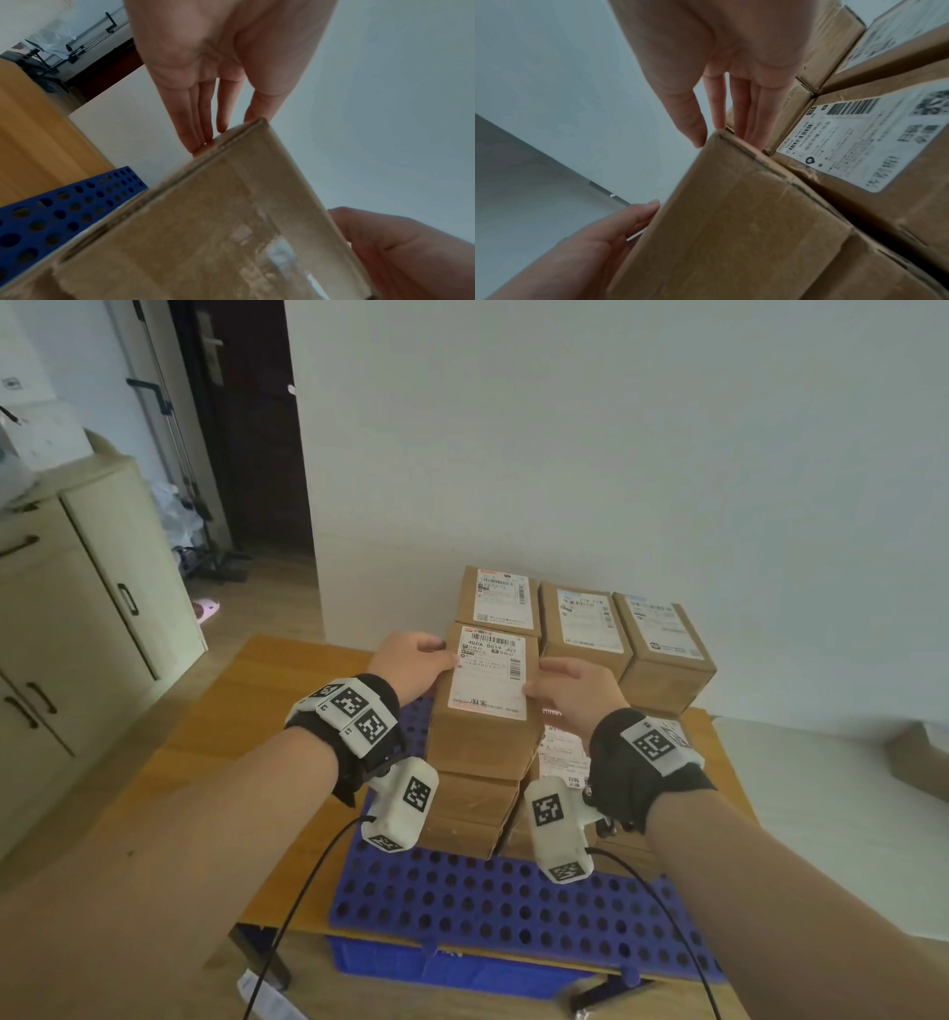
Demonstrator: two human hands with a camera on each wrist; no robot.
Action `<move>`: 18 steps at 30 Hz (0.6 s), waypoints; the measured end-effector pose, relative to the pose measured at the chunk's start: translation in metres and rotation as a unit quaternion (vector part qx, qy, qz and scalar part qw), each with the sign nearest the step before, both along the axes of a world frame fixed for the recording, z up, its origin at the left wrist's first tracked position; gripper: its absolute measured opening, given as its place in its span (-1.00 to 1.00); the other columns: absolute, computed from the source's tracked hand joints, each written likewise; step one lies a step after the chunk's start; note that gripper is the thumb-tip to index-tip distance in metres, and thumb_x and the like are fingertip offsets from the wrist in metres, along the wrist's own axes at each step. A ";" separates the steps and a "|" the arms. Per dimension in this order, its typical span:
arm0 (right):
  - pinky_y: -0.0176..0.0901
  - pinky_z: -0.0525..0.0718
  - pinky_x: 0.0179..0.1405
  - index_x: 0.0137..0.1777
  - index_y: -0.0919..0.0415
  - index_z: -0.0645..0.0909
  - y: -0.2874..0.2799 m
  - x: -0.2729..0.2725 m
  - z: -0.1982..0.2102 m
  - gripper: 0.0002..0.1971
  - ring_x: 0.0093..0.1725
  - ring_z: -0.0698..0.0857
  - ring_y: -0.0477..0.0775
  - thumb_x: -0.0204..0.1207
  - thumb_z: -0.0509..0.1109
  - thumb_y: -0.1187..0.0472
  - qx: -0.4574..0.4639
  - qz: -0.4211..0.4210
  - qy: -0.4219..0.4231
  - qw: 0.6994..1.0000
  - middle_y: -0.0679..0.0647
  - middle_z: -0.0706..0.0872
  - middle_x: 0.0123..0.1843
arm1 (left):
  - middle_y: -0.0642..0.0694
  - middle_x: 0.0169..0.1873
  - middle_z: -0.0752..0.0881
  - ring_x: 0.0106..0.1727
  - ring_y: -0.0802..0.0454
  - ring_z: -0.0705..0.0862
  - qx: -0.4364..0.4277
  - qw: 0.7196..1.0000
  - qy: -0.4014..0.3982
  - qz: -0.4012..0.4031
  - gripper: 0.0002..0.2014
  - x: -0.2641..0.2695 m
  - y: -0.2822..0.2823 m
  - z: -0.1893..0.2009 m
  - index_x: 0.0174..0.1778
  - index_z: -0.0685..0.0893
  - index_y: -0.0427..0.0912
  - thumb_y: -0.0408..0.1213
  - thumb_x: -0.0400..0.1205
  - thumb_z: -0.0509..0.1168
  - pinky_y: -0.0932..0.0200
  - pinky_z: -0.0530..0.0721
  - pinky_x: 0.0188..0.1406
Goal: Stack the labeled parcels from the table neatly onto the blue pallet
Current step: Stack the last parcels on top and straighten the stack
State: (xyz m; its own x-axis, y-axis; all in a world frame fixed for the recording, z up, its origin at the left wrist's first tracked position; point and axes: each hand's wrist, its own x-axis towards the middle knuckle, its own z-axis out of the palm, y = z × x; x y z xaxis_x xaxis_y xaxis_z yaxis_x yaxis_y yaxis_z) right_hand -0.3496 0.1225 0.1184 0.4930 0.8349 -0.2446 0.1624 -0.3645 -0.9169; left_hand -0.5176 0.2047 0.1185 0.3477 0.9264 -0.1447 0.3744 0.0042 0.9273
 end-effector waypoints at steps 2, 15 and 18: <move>0.05 0.73 0.16 0.39 0.17 0.55 0.000 0.000 -0.001 -0.49 0.06 0.77 0.12 0.42 0.49 0.33 -0.001 0.003 -0.004 1.000 0.13 0.77 0.08 | -0.13 0.11 0.75 0.00 0.00 0.70 0.005 1.000 -0.002 0.002 -0.70 0.000 0.001 -0.001 0.29 0.65 -0.20 -0.32 0.64 0.29 0.14 0.70 -0.04; -0.03 0.79 -0.07 0.36 0.16 0.54 0.004 0.003 0.006 -0.50 0.01 0.76 0.05 0.41 0.52 0.33 -0.033 0.012 0.004 0.999 0.08 0.76 0.07 | -0.15 0.17 0.73 0.04 0.00 0.69 -0.012 1.000 -0.006 0.001 -0.67 0.002 0.005 -0.002 0.33 0.62 -0.23 -0.32 0.63 0.30 0.24 0.66 -0.12; -0.03 0.79 -0.09 0.36 0.17 0.54 0.005 0.003 0.007 -0.50 0.00 0.76 0.05 0.41 0.52 0.33 -0.041 0.013 0.006 0.999 0.09 0.75 0.09 | -0.16 0.19 0.72 0.04 0.00 0.69 -0.013 1.000 -0.007 0.005 -0.64 0.002 0.005 -0.002 0.35 0.60 -0.25 -0.33 0.63 0.31 0.23 0.66 -0.10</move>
